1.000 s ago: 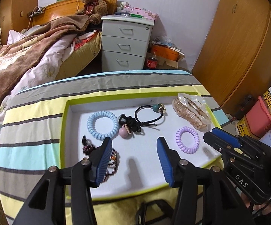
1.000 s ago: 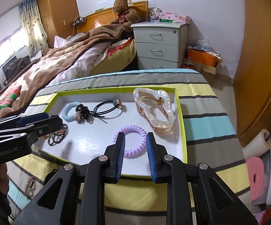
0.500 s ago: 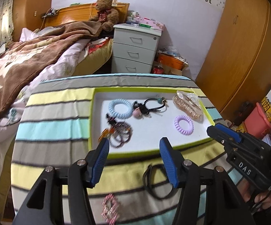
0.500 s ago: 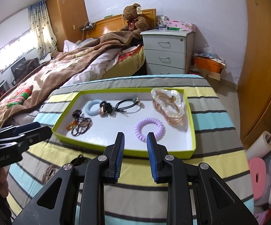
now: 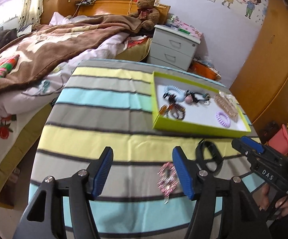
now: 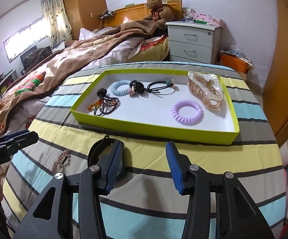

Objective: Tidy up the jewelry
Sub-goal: 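Move the right tool to the black wristband while the left moves to the pink rhinestone clip, then grasp the black wristband with the right tool while the left grasps the pink rhinestone clip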

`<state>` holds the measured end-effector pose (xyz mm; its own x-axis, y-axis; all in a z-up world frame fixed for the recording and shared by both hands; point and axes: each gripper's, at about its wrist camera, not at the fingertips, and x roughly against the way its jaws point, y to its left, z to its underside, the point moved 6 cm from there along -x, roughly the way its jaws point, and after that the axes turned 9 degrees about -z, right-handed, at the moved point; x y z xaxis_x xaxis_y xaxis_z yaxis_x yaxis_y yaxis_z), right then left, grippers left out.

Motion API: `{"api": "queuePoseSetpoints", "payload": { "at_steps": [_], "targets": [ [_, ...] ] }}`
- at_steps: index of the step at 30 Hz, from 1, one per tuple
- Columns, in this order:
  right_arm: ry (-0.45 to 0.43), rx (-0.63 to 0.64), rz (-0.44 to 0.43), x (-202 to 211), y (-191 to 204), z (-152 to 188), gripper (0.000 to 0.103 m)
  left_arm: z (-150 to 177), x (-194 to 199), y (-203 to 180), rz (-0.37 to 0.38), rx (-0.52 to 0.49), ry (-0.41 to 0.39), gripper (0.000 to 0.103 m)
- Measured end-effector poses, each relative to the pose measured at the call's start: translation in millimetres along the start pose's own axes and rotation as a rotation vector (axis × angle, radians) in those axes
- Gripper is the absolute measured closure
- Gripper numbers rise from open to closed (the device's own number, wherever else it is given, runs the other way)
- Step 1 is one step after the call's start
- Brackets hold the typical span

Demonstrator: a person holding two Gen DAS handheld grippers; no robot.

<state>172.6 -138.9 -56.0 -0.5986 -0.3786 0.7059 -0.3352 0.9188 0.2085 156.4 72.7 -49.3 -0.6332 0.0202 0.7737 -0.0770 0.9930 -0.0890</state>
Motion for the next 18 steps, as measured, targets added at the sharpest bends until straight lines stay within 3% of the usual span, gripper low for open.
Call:
{"api": "queuePoseSetpoints", "payload": {
  "at_steps": [18],
  "targets": [
    [0.091, 0.056, -0.015, -27, 25, 18, 0.056, 32, -1, 22, 0.047, 0.027, 0.04, 0.039]
  ]
}}
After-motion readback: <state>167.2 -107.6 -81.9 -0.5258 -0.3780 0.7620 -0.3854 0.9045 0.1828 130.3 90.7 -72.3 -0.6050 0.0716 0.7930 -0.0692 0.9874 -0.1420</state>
